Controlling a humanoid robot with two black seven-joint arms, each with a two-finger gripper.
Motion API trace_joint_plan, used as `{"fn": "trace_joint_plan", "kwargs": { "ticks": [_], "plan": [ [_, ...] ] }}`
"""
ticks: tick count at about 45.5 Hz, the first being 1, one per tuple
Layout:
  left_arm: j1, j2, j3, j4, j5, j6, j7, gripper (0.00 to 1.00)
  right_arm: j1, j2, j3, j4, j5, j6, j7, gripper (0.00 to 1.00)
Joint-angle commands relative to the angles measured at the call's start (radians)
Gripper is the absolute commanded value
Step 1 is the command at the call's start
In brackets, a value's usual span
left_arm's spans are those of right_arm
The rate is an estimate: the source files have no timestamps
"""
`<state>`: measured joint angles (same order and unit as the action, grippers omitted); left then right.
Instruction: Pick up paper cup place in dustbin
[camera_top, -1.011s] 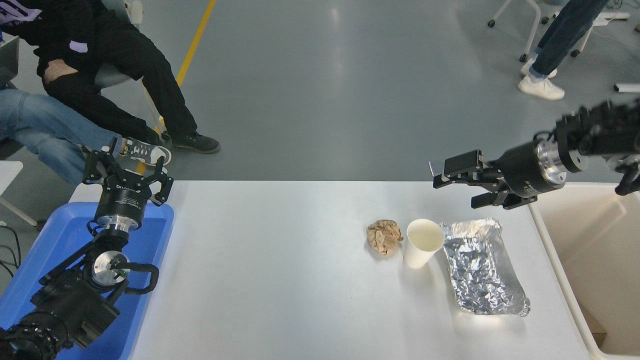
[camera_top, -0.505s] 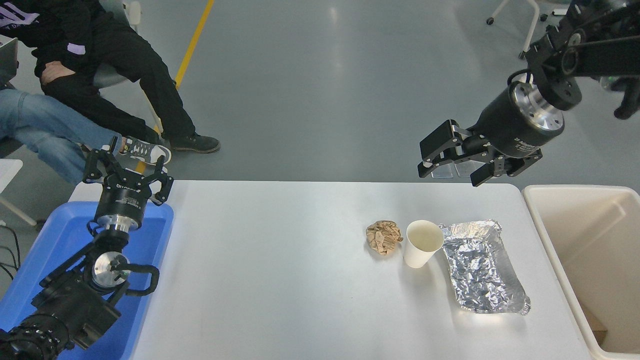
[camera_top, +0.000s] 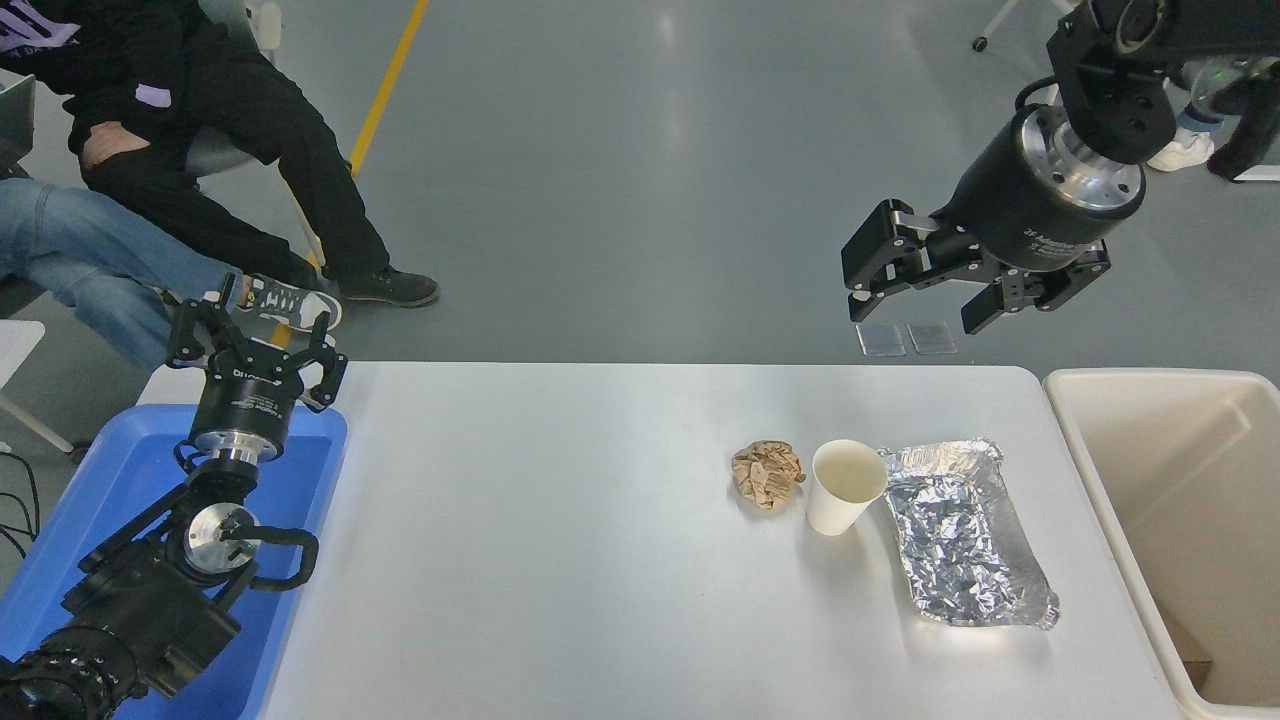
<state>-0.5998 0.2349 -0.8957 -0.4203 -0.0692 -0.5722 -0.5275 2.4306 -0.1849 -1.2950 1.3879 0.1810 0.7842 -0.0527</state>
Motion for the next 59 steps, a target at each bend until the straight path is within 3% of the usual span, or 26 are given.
{"fn": "trace_joint_plan", "kwargs": {
  "ticks": [1,8,26,44,59],
  "plan": [
    [0.0,0.0,0.0,0.0,0.0,0.0,0.0,0.99,-0.004,0.004,-0.035,-0.01,0.045,0.001,-0.056,0.87],
    [0.0,0.0,0.0,0.0,0.0,0.0,0.001,0.99,-0.004,0.002,-0.02,-0.006,0.035,0.001,-0.075,0.93],
    [0.0,0.001,0.0,0.0,0.0,0.0,0.001,0.99,-0.113,0.002,0.025,-0.012,-0.035,0.001,-0.073,0.95],
    [0.0,0.001,0.0,0.0,0.0,0.0,0.001,0.99,-0.475,-0.01,0.098,-0.067,-0.103,-0.463,-0.072,0.94],
    [0.0,0.001,0.0,0.0,0.0,0.0,0.001,0.99,-0.734,0.061,0.158,-0.231,-0.104,-0.536,-0.073,0.95]
  ]
}}
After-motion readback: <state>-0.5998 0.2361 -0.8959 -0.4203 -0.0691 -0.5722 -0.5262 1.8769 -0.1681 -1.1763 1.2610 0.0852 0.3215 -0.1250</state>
